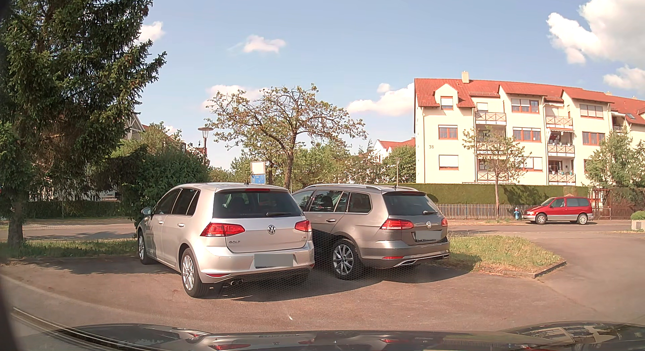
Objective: Follow the waypoints while adhering to traffic rules and regulations
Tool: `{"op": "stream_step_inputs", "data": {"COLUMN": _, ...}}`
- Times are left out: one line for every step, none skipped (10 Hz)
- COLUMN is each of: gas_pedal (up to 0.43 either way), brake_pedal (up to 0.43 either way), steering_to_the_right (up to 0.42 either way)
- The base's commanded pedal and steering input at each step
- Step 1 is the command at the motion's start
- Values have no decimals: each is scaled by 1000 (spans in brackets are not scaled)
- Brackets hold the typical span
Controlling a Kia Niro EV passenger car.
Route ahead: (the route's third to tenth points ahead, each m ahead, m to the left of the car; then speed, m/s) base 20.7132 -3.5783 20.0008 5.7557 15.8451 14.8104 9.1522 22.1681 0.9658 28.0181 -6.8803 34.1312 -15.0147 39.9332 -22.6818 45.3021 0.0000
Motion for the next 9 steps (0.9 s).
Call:
{"op": "stream_step_inputs", "data": {"gas_pedal": 0, "brake_pedal": 378, "steering_to_the_right": -459}}
{"op": "stream_step_inputs", "data": {"gas_pedal": 0, "brake_pedal": 378, "steering_to_the_right": -459}}
{"op": "stream_step_inputs", "data": {"gas_pedal": 0, "brake_pedal": 372, "steering_to_the_right": -459}}
{"op": "stream_step_inputs", "data": {"gas_pedal": 0, "brake_pedal": 378, "steering_to_the_right": -459}}
{"op": "stream_step_inputs", "data": {"gas_pedal": 0, "brake_pedal": 378, "steering_to_the_right": -459}}
{"op": "stream_step_inputs", "data": {"gas_pedal": 0, "brake_pedal": 372, "steering_to_the_right": -459}}
{"op": "stream_step_inputs", "data": {"gas_pedal": 0, "brake_pedal": 372, "steering_to_the_right": -459}}
{"op": "stream_step_inputs", "data": {"gas_pedal": 0, "brake_pedal": 372, "steering_to_the_right": -459}}
{"op": "stream_step_inputs", "data": {"gas_pedal": 0, "brake_pedal": 378, "steering_to_the_right": -459}}
